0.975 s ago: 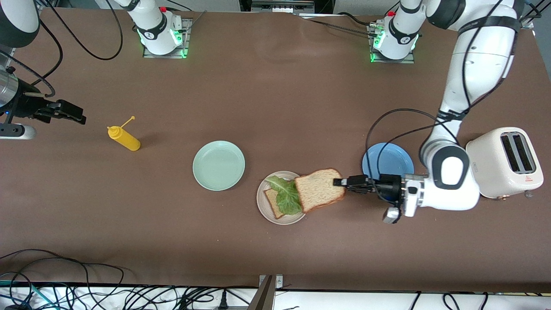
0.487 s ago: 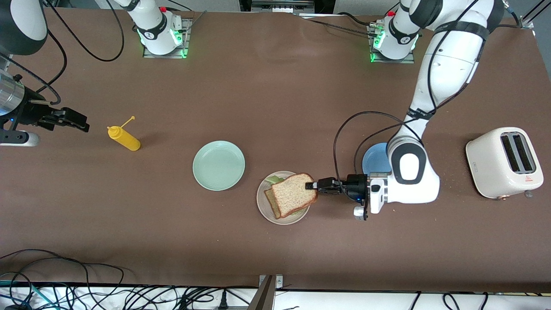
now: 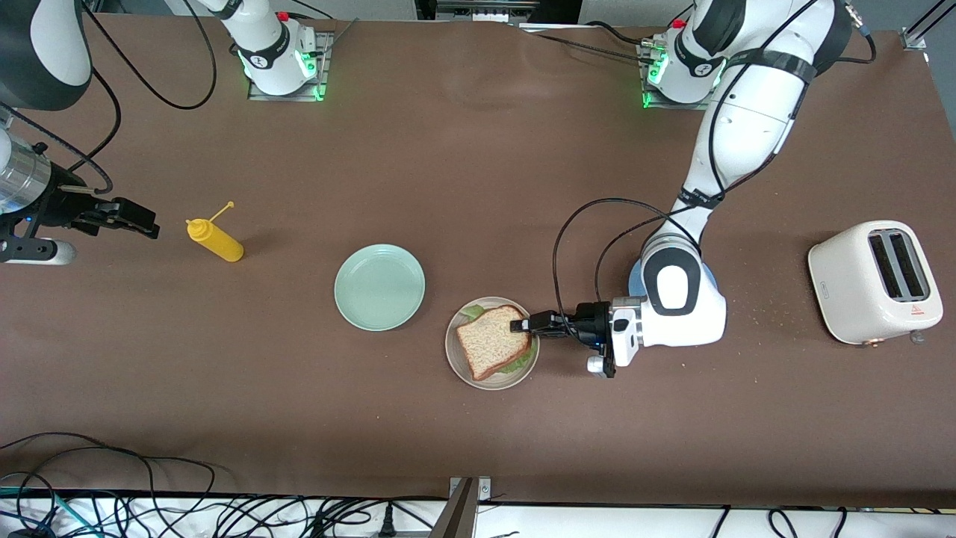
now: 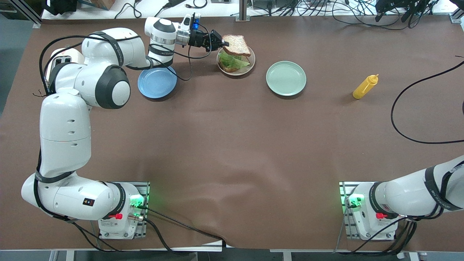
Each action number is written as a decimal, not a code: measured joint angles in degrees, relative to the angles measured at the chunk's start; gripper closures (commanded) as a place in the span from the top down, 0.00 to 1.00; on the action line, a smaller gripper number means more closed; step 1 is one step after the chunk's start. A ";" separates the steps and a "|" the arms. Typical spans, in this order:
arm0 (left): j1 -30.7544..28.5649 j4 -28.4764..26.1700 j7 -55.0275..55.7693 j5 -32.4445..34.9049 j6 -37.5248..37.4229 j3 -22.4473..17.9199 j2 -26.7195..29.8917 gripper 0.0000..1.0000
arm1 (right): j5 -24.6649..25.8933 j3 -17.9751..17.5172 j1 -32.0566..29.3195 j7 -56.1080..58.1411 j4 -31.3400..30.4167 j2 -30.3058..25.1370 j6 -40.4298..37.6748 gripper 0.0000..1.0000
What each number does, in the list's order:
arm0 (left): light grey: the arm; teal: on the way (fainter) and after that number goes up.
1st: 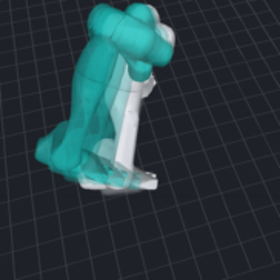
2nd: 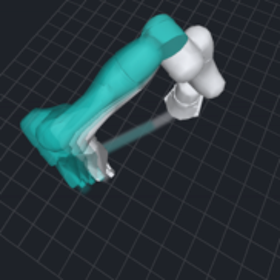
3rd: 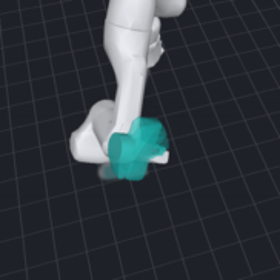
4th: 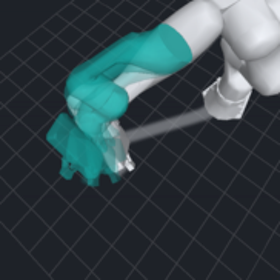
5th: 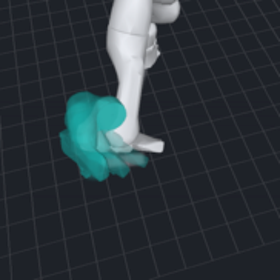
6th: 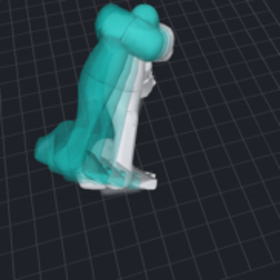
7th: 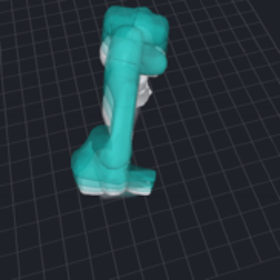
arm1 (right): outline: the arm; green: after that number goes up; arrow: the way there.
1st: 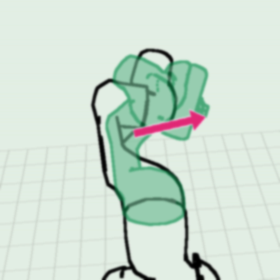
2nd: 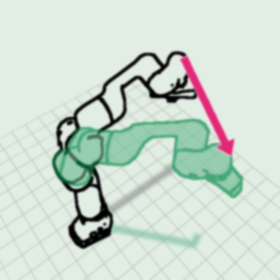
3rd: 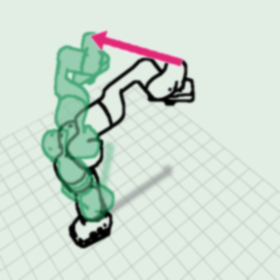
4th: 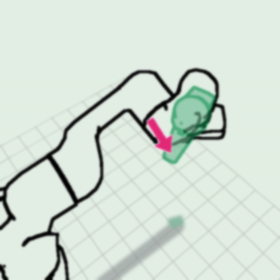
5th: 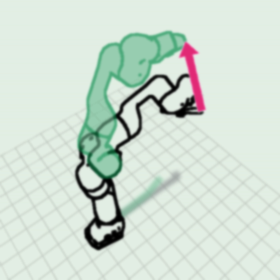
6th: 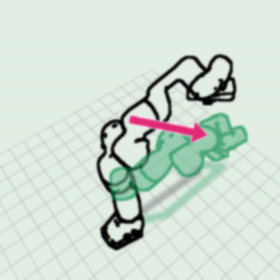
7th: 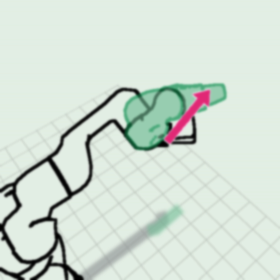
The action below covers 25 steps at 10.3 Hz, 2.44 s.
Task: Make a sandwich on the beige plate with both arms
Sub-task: 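Lower the toast onto the lettuce with the left gripper, then open the left gripper and draw it back from the sandwich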
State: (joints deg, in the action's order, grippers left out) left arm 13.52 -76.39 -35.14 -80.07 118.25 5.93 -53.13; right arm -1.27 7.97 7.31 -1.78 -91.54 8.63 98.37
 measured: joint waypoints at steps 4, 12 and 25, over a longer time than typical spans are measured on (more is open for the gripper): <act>-0.02 -0.26 -3.28 -0.03 1.19 -0.45 -0.94 0.58 | 0.00 0.03 -0.06 -0.12 0.00 0.01 0.02 1.00; -0.29 -1.79 -6.19 -0.03 3.51 -1.11 -1.17 1.00 | 0.00 0.08 -0.22 -0.17 0.00 0.02 0.09 1.00; -8.71 -1.02 28.32 50.70 -0.57 -2.95 11.42 1.00 | 0.00 0.11 -0.31 -0.22 -0.02 0.13 1.18 1.00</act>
State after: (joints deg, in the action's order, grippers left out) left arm 4.82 -77.41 -6.82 -29.37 117.68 2.99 -41.71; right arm -1.27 8.08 7.00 -2.00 -91.56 8.75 99.54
